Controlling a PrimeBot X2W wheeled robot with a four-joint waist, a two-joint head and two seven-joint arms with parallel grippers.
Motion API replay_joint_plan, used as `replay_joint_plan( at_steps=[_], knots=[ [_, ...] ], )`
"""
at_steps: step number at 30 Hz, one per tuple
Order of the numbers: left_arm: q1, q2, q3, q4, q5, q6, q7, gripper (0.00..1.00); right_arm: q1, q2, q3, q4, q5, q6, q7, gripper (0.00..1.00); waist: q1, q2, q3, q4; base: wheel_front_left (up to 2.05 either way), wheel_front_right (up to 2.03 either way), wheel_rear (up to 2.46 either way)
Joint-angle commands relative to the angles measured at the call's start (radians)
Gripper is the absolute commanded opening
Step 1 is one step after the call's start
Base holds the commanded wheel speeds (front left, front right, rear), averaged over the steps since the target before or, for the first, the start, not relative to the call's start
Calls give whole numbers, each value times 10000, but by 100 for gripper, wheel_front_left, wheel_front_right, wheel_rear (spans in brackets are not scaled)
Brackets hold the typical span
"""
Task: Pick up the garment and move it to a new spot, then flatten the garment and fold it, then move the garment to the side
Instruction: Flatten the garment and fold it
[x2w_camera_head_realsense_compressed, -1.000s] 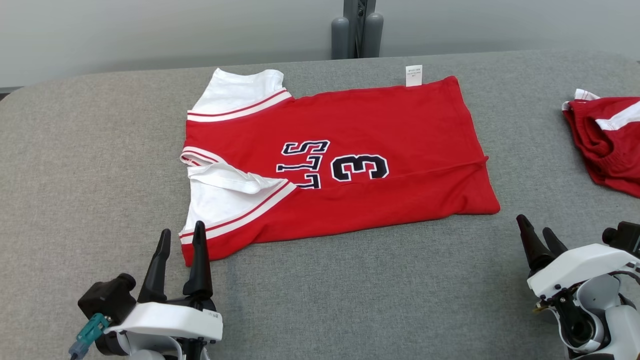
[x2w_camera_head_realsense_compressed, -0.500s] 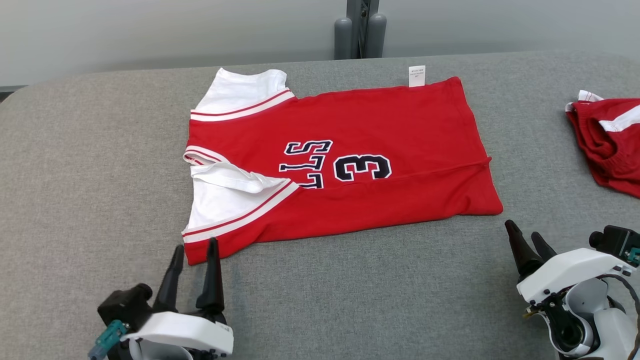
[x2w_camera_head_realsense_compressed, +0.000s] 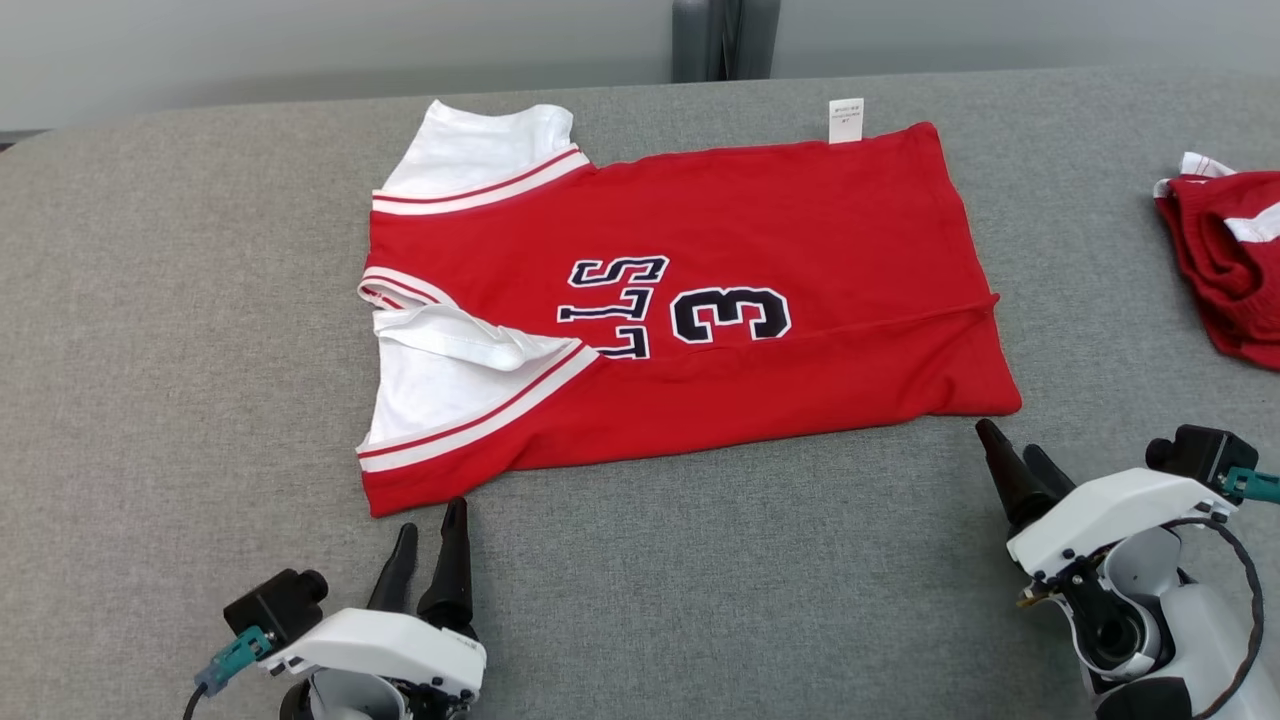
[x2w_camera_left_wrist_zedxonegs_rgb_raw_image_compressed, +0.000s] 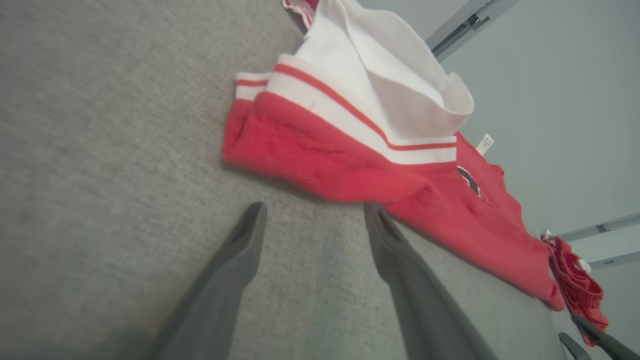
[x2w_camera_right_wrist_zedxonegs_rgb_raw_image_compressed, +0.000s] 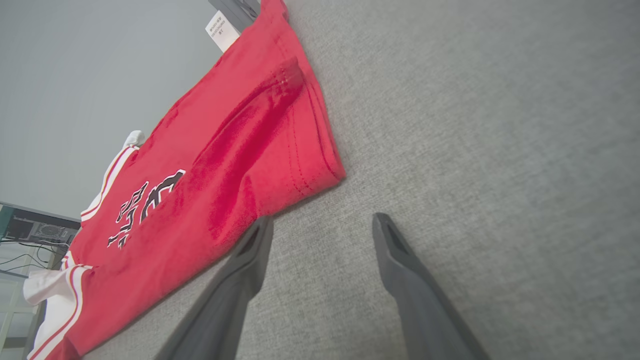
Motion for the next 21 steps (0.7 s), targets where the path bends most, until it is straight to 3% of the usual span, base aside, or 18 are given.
replay_joint_plan(
  at_steps=[1, 5, 21],
  knots=[
    [-200, 22, -69, 165, -257, -89, 88, 100, -166, -62, 37, 105, 99, 6, 3, 100, 0, 0, 95, 14, 0, 0, 0],
    [-620, -1, -170, 417, -797, -216, 41, 100, -443, -57, 133, 405, 183, 5, -73, 100, 0, 0, 306, 45, 0, 0, 0],
    [-1678, 3, -159, 1445, -868, -488, -141, 100, -1292, -26, 324, 1266, 339, 0, -322, 100, 0, 0, 895, 138, 0, 0, 0]
  ],
)
